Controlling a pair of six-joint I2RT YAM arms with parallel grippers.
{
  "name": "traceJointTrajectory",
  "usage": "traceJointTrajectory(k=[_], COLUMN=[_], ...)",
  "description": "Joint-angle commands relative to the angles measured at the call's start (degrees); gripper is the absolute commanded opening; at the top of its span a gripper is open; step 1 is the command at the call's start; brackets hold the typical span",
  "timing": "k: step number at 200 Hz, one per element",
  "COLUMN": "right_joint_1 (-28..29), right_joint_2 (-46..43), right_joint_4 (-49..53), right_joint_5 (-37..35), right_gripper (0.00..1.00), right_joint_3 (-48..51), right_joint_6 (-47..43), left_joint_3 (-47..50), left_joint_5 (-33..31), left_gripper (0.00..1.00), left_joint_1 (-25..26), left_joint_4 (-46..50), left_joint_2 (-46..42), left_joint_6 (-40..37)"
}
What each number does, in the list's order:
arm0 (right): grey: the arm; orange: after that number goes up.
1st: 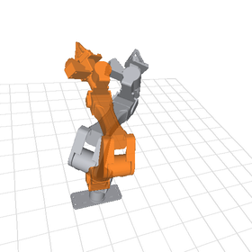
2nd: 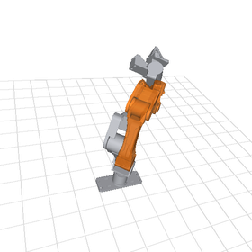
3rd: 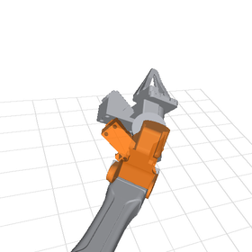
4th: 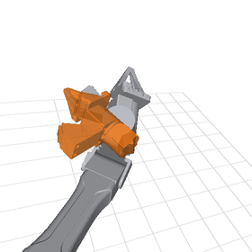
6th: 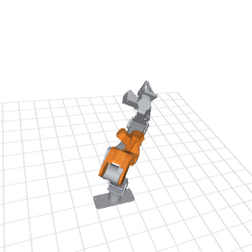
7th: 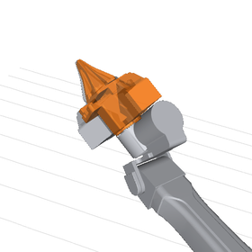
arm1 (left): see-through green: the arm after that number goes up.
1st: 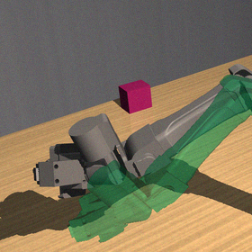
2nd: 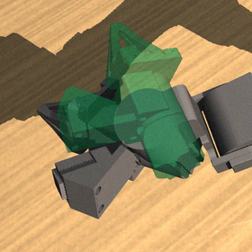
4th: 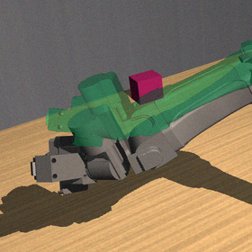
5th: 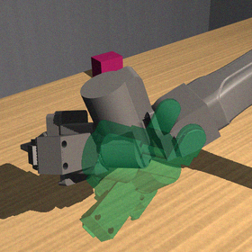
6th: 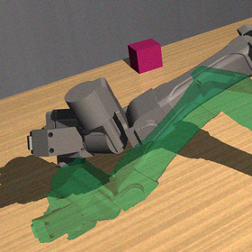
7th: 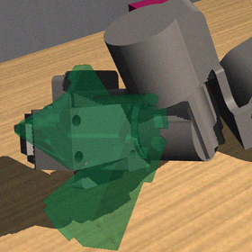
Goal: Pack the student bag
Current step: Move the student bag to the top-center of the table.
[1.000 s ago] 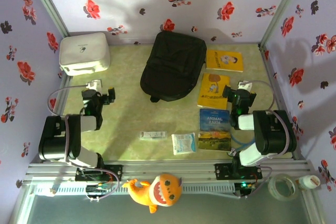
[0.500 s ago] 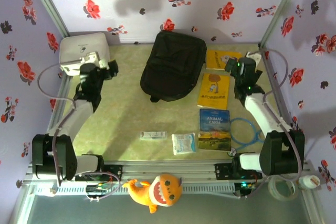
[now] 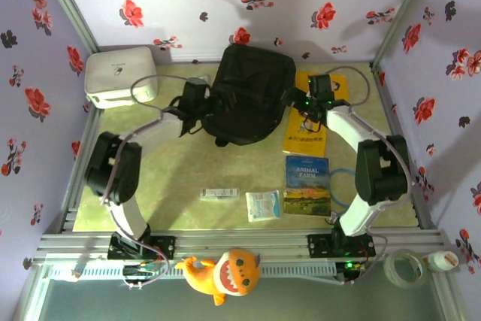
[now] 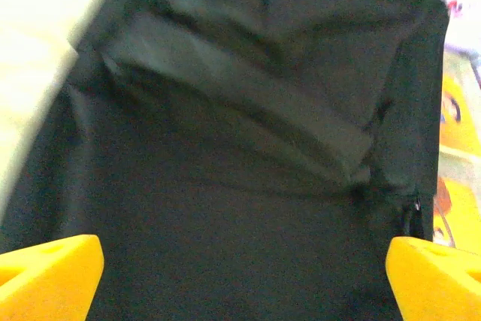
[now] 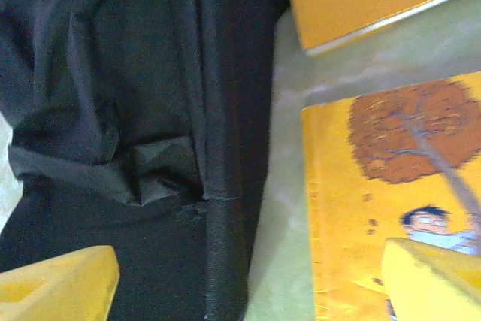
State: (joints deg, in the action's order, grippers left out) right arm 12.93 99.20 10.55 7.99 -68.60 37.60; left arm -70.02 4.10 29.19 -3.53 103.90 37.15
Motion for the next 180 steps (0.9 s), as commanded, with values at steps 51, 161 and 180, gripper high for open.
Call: traceJointTrajectory(k=[51, 161, 180], right_joint_1=[2.12, 13.28, 14.8], right_joint_2=[11.96, 8.23, 8.39], right_joint_4=[-3.13, -8.52, -9.16], right_joint_5=[6.95, 7.97, 11.03], right_gripper=[0.74, 0.63, 0.63], right_joint_3=[-9.06, -2.13, -1.89], right_joint_6=[6.7, 13.8, 15.15], left_joint_3=[-8.33, -6.72, -8.62], left_joint_5=[8.37, 7.88, 9.15], left_gripper=[0.89, 0.91, 1.0], left_joint_1=[0.06, -13.9, -13.22], left_joint_4=[9.15, 23.48, 26.63], left_joint_2=[10.72, 4.56, 2.34], left_joint_6=[6.54, -7.88, -10.75])
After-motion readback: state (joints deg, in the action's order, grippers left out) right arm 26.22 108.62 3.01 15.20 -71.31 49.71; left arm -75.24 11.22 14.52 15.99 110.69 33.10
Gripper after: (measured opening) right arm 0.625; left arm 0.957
